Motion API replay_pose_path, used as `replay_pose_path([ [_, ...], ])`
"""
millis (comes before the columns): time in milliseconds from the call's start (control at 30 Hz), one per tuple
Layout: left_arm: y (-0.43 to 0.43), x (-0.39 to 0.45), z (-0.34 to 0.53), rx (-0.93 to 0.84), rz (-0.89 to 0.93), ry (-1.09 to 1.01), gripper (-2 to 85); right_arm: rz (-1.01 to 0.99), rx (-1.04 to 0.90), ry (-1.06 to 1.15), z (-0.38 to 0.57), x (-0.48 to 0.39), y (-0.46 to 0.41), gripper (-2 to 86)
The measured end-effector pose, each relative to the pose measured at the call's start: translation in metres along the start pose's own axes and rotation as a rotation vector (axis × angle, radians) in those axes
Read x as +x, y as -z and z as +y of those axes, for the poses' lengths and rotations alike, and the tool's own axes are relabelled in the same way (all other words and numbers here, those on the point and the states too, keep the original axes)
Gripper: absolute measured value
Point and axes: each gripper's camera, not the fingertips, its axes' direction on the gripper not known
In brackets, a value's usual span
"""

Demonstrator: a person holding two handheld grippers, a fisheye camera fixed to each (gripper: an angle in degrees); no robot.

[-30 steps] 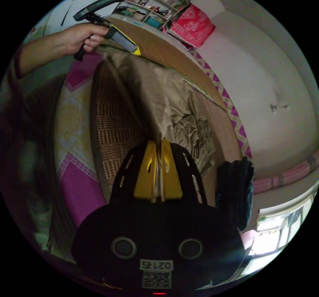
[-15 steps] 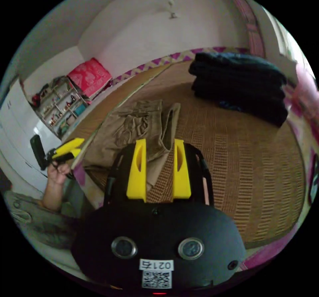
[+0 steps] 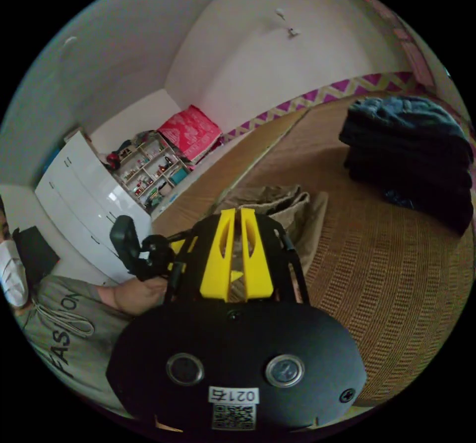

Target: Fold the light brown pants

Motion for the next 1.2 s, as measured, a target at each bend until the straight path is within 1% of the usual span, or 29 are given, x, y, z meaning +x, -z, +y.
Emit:
replay_pose_path([
  [33, 0.014, -0.011, 0.006, 0.059, -0.078, 0.027, 3.0, -0.004, -0.002, 0.035, -0.005, -0.009, 0.001, 0.4],
  [67, 0.021, -0.019, 0.010, 0.085, -0.083, 0.044, 2.3, 0.002, 0.003, 0.052, -0.006, -0.014, 0.002, 0.4],
  [167, 0.070, -0.087, 0.037, 0.207, 0.021, 0.228, 0.0, 0.022, 0.031, 0.128, -0.006, -0.028, 0.012, -0.1],
  [233, 0.124, -0.168, 0.074, 0.299, 0.132, 0.406, -0.5, 0.026, 0.113, 0.137, 0.005, -0.028, 0.031, -0.4],
  [267, 0.138, -0.189, 0.086, 0.324, 0.149, 0.445, -0.6, 0.029, 0.119, 0.145, 0.008, -0.028, 0.035, -0.4],
  [333, 0.193, -0.275, 0.141, 0.411, 0.197, 0.602, -0.7, 0.020, 0.118, 0.155, 0.020, -0.023, 0.043, -0.5],
  [367, 0.206, -0.296, 0.157, 0.434, 0.201, 0.646, -0.7, 0.015, 0.113, 0.152, 0.024, -0.021, 0.044, -0.5],
  [433, 0.245, -0.373, 0.228, 0.499, 0.163, 0.819, -0.7, -0.019, 0.087, 0.138, 0.036, -0.015, 0.039, -0.5],
  [467, 0.251, -0.391, 0.247, 0.506, 0.154, 0.872, -0.7, -0.026, 0.077, 0.134, 0.039, -0.013, 0.036, -0.5],
  [533, 0.251, -0.456, 0.327, 0.507, 0.160, 1.096, -0.7, -0.047, 0.011, 0.124, 0.049, -0.010, 0.016, -0.4],
  [567, 0.246, -0.470, 0.348, 0.495, 0.172, 1.160, -0.7, -0.054, -0.006, 0.122, 0.052, -0.010, 0.010, -0.3],
  [633, 0.216, -0.517, 0.424, 0.419, 0.264, 1.411, -0.8, -0.089, -0.079, 0.134, 0.058, -0.016, -0.017, 0.1],
  [700, 0.201, -0.537, 0.466, 0.346, 0.324, 1.549, -0.8, -0.087, -0.142, 0.182, 0.060, -0.029, -0.039, 0.8],
  [733, 0.203, -0.546, 0.479, 0.423, 0.373, 1.557, -0.8, -0.057, -0.192, 0.230, 0.060, -0.042, -0.055, 1.8],
  [767, 0.207, -0.551, 0.482, 0.431, 0.380, 1.553, -0.8, -0.035, -0.214, 0.260, 0.060, -0.049, -0.062, 2.5],
  [833, 0.226, -0.574, 0.478, 0.374, 0.320, 1.479, -0.8, 0.057, -0.286, 0.407, 0.058, -0.082, -0.094, 5.7],
  [933, 0.241, -0.598, 0.481, 0.349, 0.301, 1.425, -0.8, 0.132, -0.346, 0.575, 0.051, -0.122, -0.133, 7.3],
  [1000, 0.246, -0.609, 0.488, 0.339, 0.288, 1.399, -0.8, 0.153, -0.374, 0.639, 0.046, -0.140, -0.157, 7.6],
  [1067, 0.252, -0.617, 0.499, 0.383, 0.313, 1.408, -0.8, 0.172, -0.418, 0.675, 0.041, -0.152, -0.183, 7.8],
  [1200, 0.272, -0.635, 0.502, 0.373, 0.258, 1.346, -0.8, 0.197, -0.560, 0.713, 0.039, -0.162, -0.237, 8.4],
])
